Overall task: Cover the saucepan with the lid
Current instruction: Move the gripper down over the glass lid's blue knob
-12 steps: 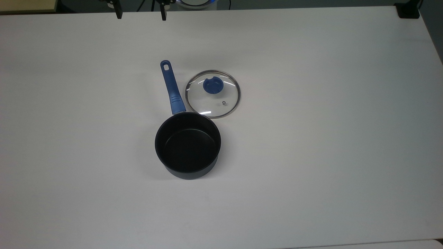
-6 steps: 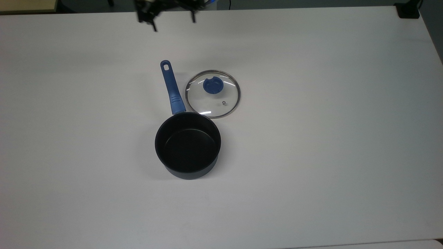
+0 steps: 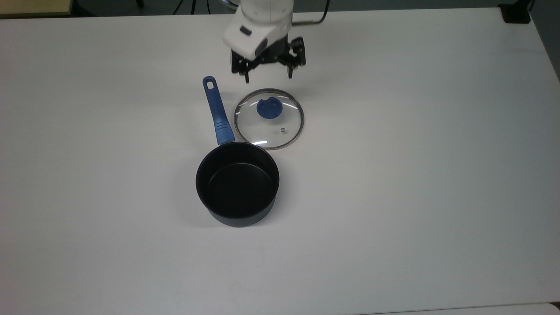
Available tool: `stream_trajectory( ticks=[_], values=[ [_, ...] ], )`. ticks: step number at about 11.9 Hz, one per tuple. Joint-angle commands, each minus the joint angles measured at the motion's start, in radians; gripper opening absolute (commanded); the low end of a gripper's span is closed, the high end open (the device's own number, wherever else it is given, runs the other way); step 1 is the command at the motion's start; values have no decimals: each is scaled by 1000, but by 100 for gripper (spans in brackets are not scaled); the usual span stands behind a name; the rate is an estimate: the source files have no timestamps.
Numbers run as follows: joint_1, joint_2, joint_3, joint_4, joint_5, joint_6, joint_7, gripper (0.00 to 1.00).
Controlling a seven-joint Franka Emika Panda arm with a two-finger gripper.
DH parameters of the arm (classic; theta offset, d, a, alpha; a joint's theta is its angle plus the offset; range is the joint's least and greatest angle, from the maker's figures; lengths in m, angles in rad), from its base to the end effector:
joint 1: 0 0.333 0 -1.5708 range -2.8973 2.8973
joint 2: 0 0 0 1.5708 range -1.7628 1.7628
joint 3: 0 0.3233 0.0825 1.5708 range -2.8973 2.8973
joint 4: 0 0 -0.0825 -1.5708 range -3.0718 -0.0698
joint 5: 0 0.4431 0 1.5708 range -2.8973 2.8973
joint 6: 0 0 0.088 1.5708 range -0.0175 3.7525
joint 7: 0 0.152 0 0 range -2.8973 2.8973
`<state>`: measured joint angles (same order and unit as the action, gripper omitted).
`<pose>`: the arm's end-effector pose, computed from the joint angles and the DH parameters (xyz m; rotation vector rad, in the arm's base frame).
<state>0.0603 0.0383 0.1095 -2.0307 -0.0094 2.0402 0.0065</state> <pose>0.5985 0.1015 0.3593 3.1236 0.2625 -0.0440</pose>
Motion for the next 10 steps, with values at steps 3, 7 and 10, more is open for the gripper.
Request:
stream_trajectory(
  ticks=[3, 7, 10],
  values=[
    [3, 123, 18, -6, -66, 176, 27, 100],
    [19, 170, 22, -9, -80, 190, 27, 99],
    [19, 173, 22, -9, -127, 190, 27, 85]
  ],
)
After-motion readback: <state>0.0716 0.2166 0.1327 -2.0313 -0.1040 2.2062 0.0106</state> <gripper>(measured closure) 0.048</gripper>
